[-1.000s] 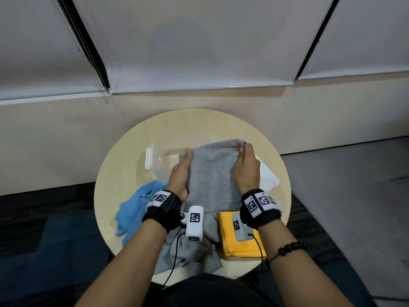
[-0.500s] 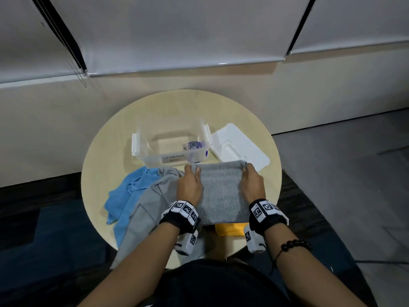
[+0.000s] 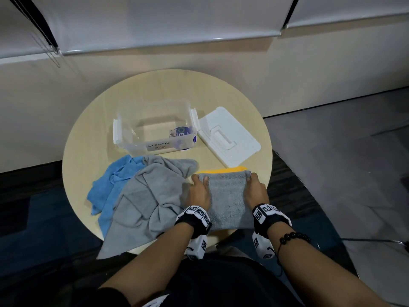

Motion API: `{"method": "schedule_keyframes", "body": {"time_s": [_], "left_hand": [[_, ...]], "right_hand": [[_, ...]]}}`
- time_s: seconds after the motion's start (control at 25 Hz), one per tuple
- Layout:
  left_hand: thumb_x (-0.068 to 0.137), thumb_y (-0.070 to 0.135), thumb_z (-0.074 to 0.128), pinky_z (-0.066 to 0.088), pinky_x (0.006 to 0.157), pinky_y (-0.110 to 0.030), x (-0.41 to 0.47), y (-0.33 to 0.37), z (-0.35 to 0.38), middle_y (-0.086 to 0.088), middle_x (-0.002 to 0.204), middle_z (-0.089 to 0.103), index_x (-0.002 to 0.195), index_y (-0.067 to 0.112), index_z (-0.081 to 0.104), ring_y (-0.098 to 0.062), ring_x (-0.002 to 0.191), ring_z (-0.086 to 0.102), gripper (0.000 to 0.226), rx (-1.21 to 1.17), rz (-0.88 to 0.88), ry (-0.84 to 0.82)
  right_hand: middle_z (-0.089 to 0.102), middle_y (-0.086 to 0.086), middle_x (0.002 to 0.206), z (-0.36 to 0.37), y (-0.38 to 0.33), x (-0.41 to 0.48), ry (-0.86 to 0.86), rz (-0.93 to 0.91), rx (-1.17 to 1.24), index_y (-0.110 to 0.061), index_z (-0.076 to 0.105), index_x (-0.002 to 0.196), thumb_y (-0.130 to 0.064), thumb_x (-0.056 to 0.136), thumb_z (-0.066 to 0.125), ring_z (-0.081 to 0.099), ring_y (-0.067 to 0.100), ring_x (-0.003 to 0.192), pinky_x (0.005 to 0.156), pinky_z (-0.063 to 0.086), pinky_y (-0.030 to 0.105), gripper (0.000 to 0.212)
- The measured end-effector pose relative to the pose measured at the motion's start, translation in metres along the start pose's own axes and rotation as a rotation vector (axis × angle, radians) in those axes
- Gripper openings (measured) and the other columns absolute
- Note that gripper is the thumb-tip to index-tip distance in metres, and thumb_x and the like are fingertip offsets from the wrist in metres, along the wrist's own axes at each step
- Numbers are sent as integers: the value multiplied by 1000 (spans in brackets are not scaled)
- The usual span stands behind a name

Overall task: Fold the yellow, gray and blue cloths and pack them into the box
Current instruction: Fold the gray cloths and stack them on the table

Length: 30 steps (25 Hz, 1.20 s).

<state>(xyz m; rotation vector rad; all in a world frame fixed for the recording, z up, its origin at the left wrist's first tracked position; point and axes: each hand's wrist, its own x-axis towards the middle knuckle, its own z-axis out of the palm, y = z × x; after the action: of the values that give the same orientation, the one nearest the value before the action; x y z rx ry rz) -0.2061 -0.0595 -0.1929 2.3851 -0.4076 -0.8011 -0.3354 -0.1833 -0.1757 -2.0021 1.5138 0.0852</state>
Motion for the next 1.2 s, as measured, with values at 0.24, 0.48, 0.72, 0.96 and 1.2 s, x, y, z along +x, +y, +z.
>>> {"method": "schedule_keyframes", "body": {"time_s": [0.24, 0.48, 0.72, 0.96, 1.2], "left_hand": [[105, 51, 29, 38, 66, -36, 8, 11, 14, -19, 111, 64, 130, 14, 36, -39, 89, 64, 45, 91, -58, 189], [105, 48, 28, 51, 79, -47, 22, 4, 25, -21, 118, 58, 124, 10, 34, -43, 96, 63, 43, 205, -61, 158], [104, 50, 31, 53, 83, -51, 26, 4, 28, -19, 118, 58, 126, 13, 33, -41, 99, 62, 42, 185, -84, 132], [96, 36, 58, 32, 114, -44, 15, -17, 3, -15, 150, 39, 144, 10, 40, -33, 138, 38, 58, 394, 442, 241], [84, 78, 46, -9, 124, -44, 4, -35, 12, -12, 167, -11, 160, 10, -2, -29, 154, -11, 112, 816, 610, -295]], "right_hand": [[63, 18, 100, -4, -5, 28, 20, -18, 30, -19, 33, 101, -40, 108, 26, 54, 32, 80, 72, 45, 43, 23], [63, 16, 96, 8, 20, 29, -148, -57, -36, -14, 36, 115, -53, 104, 38, 63, 39, 90, 71, 41, 41, 41], [66, 16, 102, 10, 24, 37, -110, -90, -82, -13, 34, 117, -41, 106, 40, 63, 36, 84, 68, 39, 40, 30], [49, 16, 136, 5, 13, 31, 184, -432, -210, -8, 38, 148, -10, 99, 50, 50, 31, 120, 104, 42, 43, 51], [10, 16, 167, 36, 5, 14, -200, -679, -431, -14, 12, 161, -24, 108, 34, 7, 30, 156, 126, 8, 46, 59]]}}
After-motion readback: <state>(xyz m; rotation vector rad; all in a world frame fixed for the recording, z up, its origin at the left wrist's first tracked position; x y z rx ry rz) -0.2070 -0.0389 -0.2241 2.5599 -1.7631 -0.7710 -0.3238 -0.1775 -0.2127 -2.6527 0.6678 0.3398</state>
